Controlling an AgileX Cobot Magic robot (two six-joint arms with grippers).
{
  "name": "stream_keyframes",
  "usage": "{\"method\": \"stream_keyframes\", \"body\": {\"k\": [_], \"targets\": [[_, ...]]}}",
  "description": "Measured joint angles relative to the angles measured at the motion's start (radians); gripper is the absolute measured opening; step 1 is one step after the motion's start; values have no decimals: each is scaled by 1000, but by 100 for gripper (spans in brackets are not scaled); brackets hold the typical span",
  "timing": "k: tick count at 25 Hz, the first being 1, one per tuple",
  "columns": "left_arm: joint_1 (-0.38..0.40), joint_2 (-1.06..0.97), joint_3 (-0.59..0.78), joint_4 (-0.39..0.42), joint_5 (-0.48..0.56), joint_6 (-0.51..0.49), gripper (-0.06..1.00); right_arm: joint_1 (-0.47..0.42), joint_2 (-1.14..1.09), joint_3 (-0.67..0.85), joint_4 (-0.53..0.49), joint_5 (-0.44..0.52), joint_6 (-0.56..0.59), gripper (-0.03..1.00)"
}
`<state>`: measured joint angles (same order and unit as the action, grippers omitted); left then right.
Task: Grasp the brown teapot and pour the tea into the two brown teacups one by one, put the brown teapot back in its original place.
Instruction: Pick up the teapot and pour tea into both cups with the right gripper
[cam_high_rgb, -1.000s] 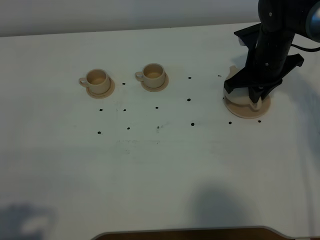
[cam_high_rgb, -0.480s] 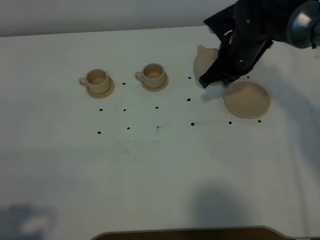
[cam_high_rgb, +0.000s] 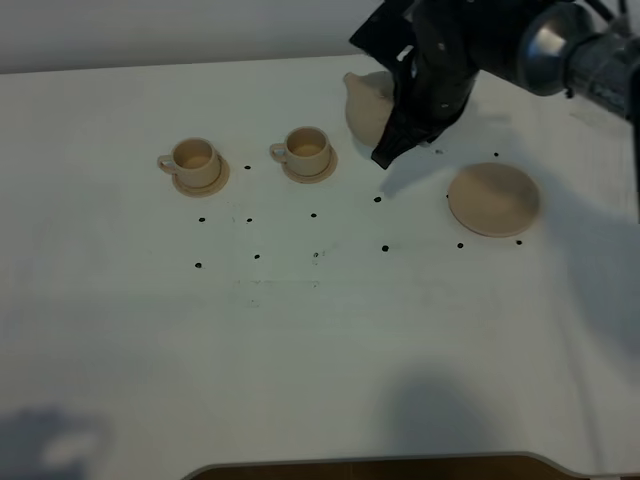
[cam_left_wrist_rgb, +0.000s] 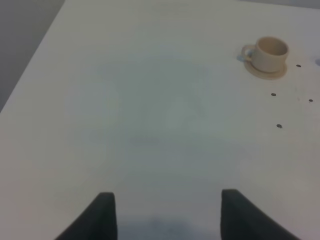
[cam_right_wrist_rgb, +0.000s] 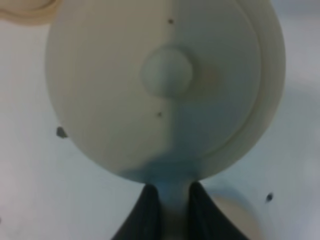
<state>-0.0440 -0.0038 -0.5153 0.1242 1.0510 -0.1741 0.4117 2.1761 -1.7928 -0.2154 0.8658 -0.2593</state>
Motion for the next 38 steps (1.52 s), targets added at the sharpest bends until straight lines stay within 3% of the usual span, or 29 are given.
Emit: {"method": "stream_keyframes", "body": {"k": [5,13,22,38], "targets": [[0,0,0,0,0,0,50,47,86,-120,-105,55,-48,11],[0,0,0,0,0,0,50,82,128,-135,-193,74,-156,11],[0,0,0,0,0,0,50,136,146,-141,-374,81,-164,11],[0,0,0,0,0,0,50,179,184,-141,-568,130,-189,11]]}}
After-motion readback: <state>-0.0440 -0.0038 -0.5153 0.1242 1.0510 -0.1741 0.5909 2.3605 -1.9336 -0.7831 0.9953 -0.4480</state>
